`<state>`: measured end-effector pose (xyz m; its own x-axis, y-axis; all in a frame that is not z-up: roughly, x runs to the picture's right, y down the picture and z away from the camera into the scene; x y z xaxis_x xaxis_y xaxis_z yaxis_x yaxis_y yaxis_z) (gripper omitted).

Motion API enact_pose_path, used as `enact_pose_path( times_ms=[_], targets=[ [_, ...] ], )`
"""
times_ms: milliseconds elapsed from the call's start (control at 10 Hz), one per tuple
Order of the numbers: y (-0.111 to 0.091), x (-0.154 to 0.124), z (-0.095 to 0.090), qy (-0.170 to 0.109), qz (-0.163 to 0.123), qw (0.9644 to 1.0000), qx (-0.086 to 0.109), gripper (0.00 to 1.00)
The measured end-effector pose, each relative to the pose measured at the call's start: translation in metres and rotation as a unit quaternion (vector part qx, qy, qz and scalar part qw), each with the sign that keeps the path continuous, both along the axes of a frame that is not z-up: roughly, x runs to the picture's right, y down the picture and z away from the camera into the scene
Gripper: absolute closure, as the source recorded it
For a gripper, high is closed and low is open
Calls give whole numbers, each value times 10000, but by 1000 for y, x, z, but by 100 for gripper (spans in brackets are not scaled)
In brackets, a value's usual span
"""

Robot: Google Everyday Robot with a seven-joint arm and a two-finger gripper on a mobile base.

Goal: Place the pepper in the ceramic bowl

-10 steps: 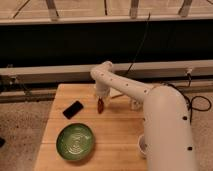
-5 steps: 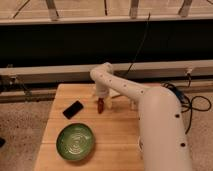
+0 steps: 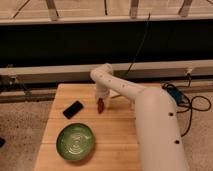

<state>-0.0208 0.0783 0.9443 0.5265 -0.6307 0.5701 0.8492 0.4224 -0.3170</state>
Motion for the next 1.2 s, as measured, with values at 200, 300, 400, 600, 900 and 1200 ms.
enact_pose_path(
  times_ms=[200, 300, 400, 600, 900, 1200],
  targets=[
    [1, 1, -4, 17, -123, 9999, 27, 78],
    [2, 1, -6, 7, -133, 9999, 21, 86],
    [2, 2, -9, -8, -124, 9999, 27, 95],
    [-7, -2, -25, -63, -190, 9997, 120, 100],
    [-12, -2, -38, -81, -285, 9994, 154, 100],
    [-11, -2, -55, -173, -385, 9989, 184, 100]
  ],
)
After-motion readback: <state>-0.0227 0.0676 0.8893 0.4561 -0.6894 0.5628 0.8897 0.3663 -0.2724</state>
